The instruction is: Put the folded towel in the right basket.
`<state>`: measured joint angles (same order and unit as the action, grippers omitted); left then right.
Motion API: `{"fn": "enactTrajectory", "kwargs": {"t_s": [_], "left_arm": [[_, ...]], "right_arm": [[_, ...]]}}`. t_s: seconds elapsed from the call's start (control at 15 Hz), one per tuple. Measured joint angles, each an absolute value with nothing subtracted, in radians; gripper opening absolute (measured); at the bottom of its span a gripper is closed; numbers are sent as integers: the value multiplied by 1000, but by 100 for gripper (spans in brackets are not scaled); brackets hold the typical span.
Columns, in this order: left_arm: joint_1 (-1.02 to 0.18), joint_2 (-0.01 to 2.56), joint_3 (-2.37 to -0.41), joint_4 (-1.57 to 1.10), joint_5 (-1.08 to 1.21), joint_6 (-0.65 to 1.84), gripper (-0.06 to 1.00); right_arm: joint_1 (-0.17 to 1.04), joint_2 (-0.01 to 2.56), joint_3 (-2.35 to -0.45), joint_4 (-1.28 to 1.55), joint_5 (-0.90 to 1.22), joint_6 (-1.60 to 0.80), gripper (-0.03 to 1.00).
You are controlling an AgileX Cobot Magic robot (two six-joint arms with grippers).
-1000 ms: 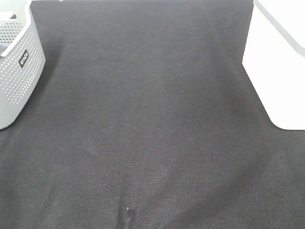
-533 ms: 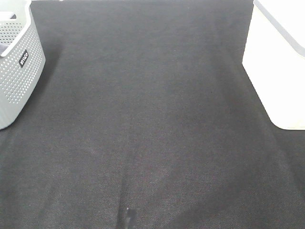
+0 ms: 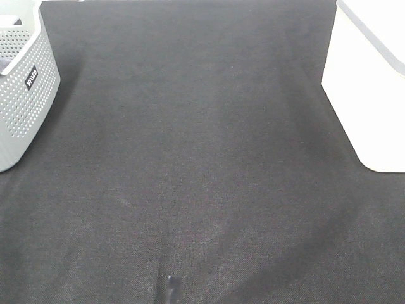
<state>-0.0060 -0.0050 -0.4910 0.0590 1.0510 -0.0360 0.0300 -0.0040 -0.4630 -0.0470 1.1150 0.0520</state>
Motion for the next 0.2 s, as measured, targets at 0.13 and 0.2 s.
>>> {"fn": "enactTrajectory", "kwargs": {"t_s": [0.13,0.2], "left_arm": [[-6,-5,-491,59,1051,-36,99],[-6,-5,-491,59,1051,-36,99]], "right_arm": [[30,-4,-463,-47,1115,52,97],[30,-4,-463,-47,1115,52,97]]}}
